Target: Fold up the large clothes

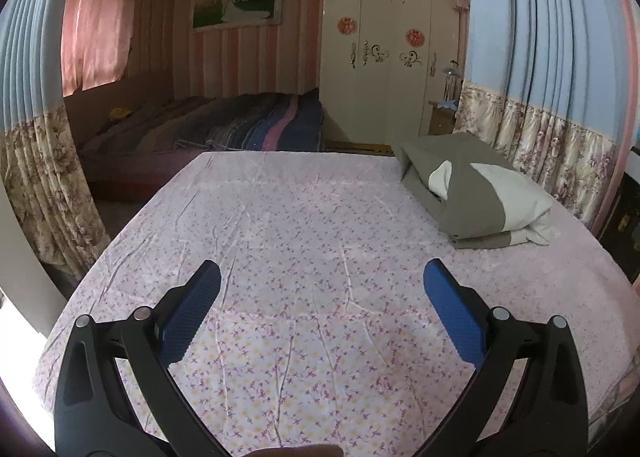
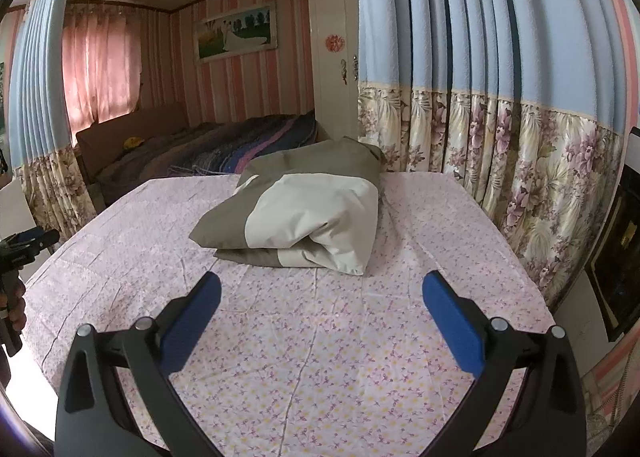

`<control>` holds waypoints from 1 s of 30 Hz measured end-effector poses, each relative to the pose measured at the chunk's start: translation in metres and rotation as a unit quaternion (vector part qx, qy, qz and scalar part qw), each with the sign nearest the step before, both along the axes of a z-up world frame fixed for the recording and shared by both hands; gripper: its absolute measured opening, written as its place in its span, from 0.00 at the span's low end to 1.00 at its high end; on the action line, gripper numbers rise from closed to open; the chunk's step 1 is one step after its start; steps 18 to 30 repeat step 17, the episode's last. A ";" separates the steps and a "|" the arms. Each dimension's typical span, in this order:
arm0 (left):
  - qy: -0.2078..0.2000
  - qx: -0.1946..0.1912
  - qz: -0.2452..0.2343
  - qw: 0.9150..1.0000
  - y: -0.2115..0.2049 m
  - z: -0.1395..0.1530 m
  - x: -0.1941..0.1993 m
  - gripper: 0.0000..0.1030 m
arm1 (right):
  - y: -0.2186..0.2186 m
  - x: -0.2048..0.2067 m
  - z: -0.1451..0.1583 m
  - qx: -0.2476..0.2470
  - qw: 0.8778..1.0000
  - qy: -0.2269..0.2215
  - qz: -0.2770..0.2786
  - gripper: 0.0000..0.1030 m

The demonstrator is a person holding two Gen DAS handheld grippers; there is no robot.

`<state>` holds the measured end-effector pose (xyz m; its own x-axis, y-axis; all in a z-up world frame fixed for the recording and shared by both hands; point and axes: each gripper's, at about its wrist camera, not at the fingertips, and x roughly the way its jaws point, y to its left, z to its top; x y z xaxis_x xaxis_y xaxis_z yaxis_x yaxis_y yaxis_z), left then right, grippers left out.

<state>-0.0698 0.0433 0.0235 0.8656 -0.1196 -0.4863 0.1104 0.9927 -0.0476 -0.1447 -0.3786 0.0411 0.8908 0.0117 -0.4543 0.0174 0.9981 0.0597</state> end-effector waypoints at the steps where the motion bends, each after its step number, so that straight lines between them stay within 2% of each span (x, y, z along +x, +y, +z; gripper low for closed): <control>1: -0.006 -0.004 0.002 1.000 0.001 0.001 -0.001 0.97 | 0.000 0.000 0.000 0.000 1.000 0.001 0.001 0.98; 5: -0.031 0.008 0.027 0.999 0.002 0.005 -0.004 0.97 | 0.001 0.002 -0.002 -0.001 1.000 0.003 0.003 0.98; 8: -0.020 0.007 0.035 0.999 0.004 0.005 0.000 0.97 | 0.001 0.002 -0.002 0.000 1.000 0.003 0.003 0.98; 12: -0.005 0.024 0.042 0.999 0.004 0.001 0.005 0.97 | -0.002 0.003 -0.004 0.001 1.000 0.006 -0.001 0.98; 16: 0.009 0.019 0.035 0.999 0.005 -0.004 0.006 0.97 | -0.006 0.005 -0.008 0.001 1.000 0.012 -0.008 0.98; 30: 0.011 0.017 0.034 0.999 0.006 -0.005 0.006 0.97 | -0.006 0.005 -0.009 0.002 1.000 0.013 -0.009 0.98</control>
